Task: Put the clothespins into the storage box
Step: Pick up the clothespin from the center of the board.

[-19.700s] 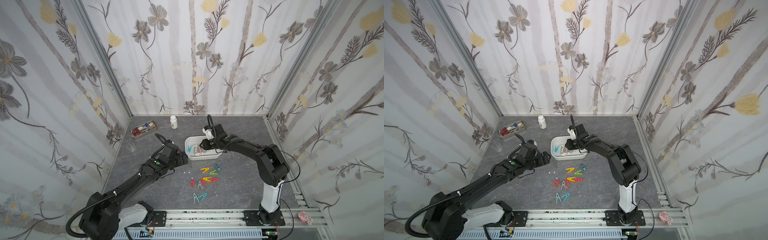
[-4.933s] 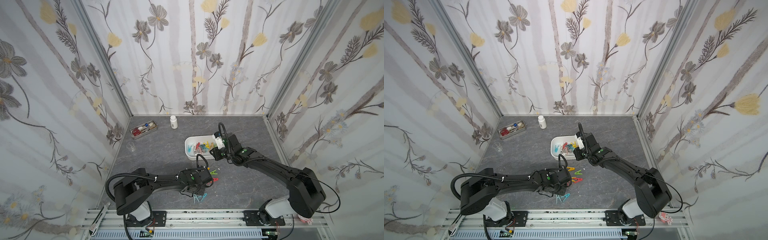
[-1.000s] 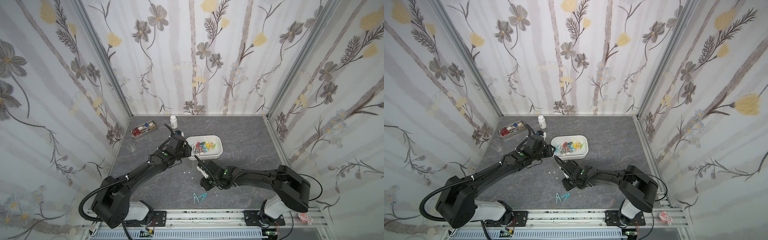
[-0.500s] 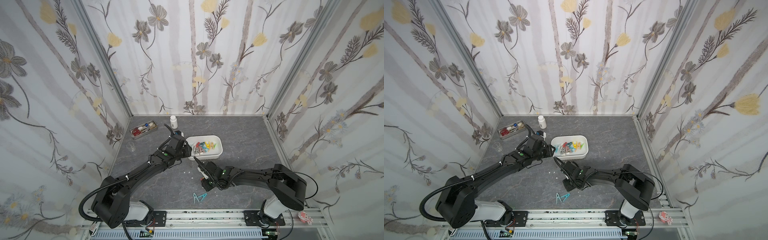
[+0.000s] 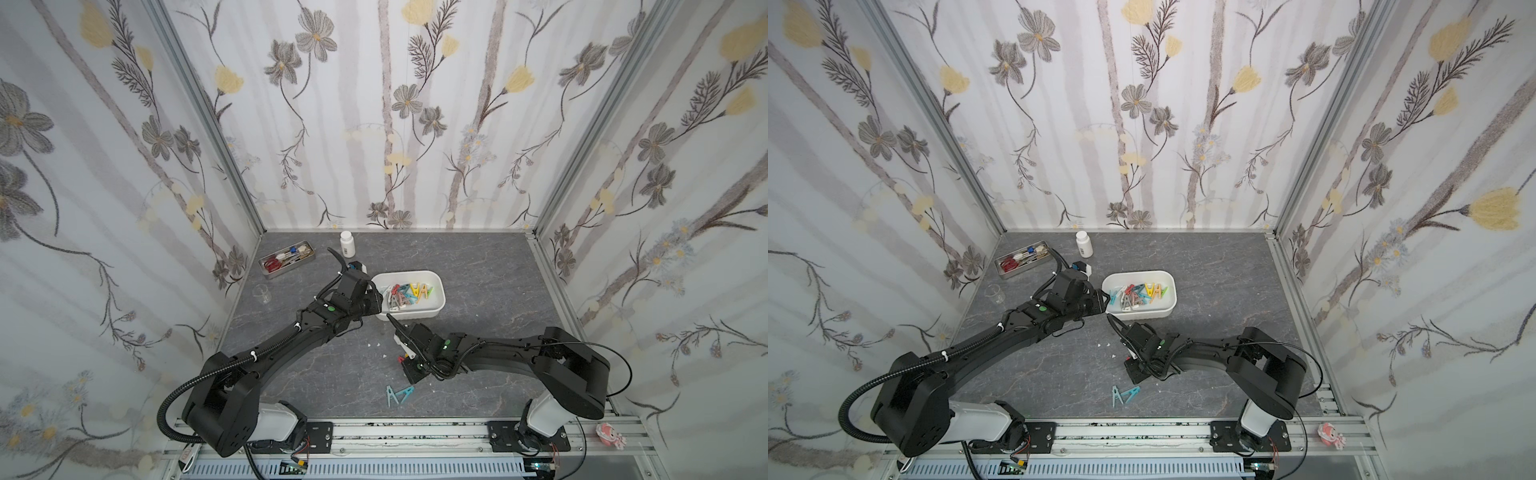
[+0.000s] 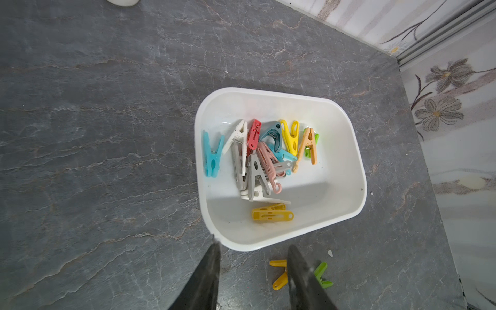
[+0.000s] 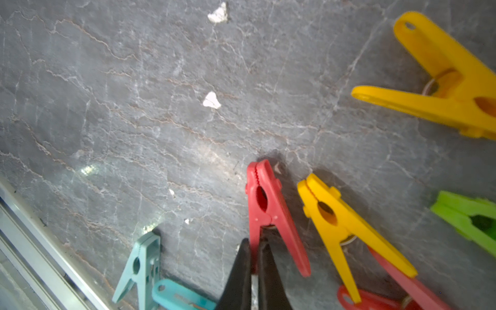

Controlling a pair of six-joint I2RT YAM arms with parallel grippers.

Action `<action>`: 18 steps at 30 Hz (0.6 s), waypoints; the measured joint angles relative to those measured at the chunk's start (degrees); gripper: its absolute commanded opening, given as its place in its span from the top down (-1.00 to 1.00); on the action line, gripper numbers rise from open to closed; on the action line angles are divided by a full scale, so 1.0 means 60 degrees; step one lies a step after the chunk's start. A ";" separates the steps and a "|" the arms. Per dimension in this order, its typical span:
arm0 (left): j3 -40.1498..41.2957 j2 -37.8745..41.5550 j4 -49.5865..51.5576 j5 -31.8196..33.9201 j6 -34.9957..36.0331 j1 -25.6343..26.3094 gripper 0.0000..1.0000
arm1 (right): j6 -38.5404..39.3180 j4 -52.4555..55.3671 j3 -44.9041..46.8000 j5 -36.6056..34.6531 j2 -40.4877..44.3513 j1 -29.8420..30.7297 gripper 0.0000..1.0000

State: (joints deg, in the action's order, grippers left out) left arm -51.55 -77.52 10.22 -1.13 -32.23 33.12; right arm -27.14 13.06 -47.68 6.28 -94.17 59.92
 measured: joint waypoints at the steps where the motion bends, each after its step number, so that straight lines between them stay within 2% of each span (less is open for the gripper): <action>1: -0.0011 0.0044 0.0022 0.0022 0.0047 -0.0029 0.16 | 0.0000 0.0004 0.0000 0.0004 0.0007 0.0000 0.97; 10: 0.0029 0.0033 -0.0029 0.0076 -0.0011 -0.0109 0.16 | 0.0004 0.0211 -0.0168 0.0211 0.0579 -0.0062 1.00; 18: -0.0120 0.0029 0.0204 0.0098 0.0080 -0.0295 0.16 | 0.0036 0.0259 -0.0841 0.0874 0.1424 -0.0838 1.00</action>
State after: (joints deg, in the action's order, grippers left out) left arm -52.27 -77.34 11.44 -0.54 -31.75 31.35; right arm -26.92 14.61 -52.73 11.53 -85.62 54.89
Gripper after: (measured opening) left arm 0.418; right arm 0.050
